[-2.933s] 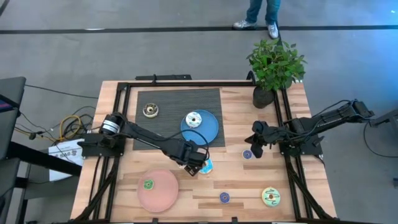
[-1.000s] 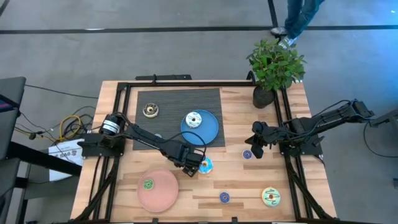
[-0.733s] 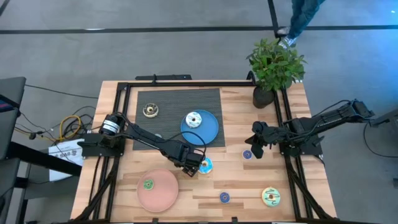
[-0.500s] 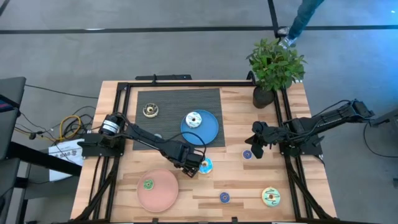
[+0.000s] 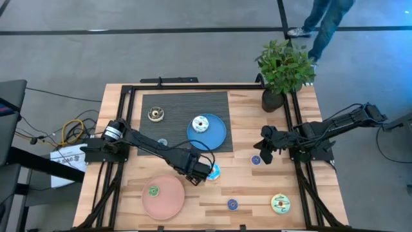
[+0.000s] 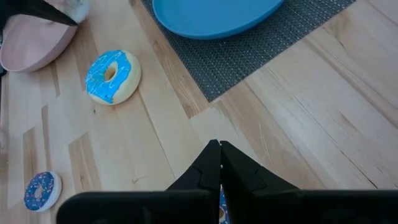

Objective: Pick & Place donuts
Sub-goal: Put the small white donut on the pink plate

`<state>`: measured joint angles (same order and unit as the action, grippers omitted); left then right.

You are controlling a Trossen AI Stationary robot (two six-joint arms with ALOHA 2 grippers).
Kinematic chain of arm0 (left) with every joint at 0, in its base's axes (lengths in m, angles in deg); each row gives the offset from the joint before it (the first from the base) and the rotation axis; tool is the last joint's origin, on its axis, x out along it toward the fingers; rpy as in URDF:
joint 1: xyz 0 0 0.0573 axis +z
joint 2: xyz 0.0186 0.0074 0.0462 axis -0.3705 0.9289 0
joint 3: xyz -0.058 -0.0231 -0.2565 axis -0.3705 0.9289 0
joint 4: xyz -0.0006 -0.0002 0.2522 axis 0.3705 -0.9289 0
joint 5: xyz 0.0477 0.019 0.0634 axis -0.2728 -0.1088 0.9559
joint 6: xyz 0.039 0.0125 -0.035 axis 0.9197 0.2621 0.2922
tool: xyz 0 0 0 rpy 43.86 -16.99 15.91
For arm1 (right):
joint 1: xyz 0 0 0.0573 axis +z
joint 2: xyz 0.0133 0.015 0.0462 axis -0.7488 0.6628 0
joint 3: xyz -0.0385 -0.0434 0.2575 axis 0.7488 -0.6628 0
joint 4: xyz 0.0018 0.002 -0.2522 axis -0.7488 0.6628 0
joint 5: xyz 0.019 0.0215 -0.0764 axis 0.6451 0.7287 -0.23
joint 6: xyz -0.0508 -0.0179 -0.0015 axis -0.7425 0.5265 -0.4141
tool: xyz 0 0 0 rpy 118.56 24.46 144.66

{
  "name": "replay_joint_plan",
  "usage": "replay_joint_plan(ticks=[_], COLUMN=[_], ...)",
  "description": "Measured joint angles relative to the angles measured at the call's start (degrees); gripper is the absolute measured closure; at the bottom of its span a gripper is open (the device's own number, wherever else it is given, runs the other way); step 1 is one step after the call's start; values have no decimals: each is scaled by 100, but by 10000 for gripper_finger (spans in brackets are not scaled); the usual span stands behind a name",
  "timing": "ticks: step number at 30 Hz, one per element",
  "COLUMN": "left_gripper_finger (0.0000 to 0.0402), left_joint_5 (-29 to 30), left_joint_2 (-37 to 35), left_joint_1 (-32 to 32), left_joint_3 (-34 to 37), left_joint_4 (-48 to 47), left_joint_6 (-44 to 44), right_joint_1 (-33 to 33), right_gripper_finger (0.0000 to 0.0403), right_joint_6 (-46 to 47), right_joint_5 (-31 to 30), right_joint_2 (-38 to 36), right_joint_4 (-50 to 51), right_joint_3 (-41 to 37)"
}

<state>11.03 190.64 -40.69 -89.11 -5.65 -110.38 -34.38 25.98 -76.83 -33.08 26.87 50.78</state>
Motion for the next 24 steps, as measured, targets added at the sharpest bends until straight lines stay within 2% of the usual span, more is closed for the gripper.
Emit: replay_joint_plan(ticks=[8,16,24], left_gripper_finger=[178,178,178], left_joint_5=[128,98,79], left_joint_2=[-4,-7,-7], left_joint_1=[-495,-1124,-1813], left_joint_3=[-506,-511,-508], left_joint_4=[-746,-1214,-1268], left_joint_6=[-132,-838,-1439], right_joint_1=[0,0,0], right_gripper_finger=[403,403,403], right_joint_6=[13,348,423], right_joint_5=[-4,-4,-6], right_joint_2=[0,0,0], right_joint_4=[-2,-100,-541], right_joint_3=[0,0,0])
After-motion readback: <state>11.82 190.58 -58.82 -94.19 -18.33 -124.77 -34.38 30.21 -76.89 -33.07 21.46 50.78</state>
